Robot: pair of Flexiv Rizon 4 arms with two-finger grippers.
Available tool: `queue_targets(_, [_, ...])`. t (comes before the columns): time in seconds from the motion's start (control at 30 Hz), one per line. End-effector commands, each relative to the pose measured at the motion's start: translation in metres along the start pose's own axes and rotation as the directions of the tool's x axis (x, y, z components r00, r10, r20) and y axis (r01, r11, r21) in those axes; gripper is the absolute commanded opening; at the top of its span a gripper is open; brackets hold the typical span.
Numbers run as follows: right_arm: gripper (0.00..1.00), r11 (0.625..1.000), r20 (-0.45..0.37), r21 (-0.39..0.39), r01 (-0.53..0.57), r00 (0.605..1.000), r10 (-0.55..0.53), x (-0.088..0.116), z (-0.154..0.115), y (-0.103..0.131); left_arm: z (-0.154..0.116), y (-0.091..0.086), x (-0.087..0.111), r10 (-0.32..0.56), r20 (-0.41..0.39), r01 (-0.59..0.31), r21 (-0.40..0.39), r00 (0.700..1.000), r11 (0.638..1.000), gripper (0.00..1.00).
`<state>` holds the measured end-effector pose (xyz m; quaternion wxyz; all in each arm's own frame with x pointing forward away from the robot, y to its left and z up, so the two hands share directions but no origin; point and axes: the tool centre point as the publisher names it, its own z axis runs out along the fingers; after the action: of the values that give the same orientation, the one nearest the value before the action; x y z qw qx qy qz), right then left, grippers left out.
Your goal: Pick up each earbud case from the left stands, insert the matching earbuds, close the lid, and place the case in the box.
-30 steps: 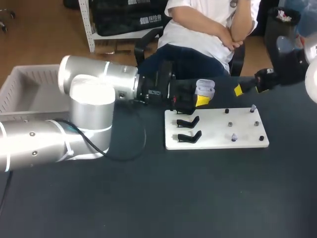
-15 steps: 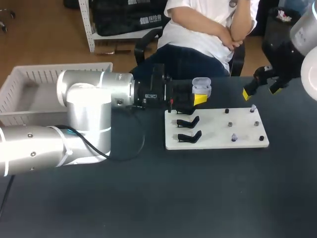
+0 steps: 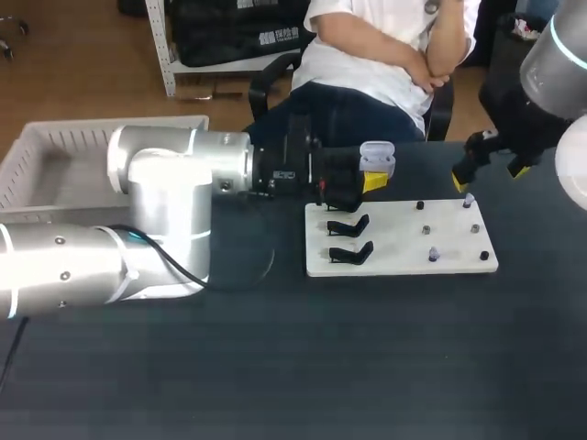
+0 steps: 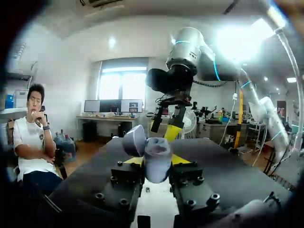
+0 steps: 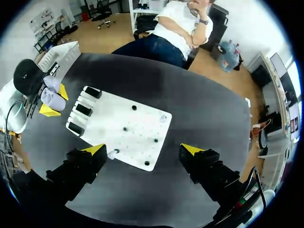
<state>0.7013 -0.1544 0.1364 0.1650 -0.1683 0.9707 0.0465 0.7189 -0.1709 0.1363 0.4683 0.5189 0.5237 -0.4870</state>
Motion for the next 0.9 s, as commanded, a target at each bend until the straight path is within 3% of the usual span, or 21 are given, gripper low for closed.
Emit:
queue_targets(0.03, [1.00,0.995,0.009,0.102,-0.004,1.000,0.003,0.004,-0.001,0.002,0.000,-0.004,-0.002,0.001,-0.001,-0.001,-0.013,1.000,1.000,0.00])
queue_targets(0.43, [1.00,0.969,-0.107,0.247,0.010,0.994,0.017,0.003,0.030,-0.011,0.000,-0.004,-0.002,0.001,-0.001,-0.001,-0.013,1.000,1.000,0.00])
queue_targets(0.7, [1.00,0.961,-0.154,0.275,-0.009,0.987,0.053,0.005,0.058,-0.017,0.000,-0.004,-0.002,0.001,-0.001,-0.001,-0.013,1.000,1.000,0.00])
queue_targets(0.9, [1.00,0.967,-0.165,0.255,-0.007,0.985,0.050,0.005,0.076,-0.021,0.000,-0.004,-0.002,0.001,-0.001,-0.001,-0.013,1.000,1.000,0.00])
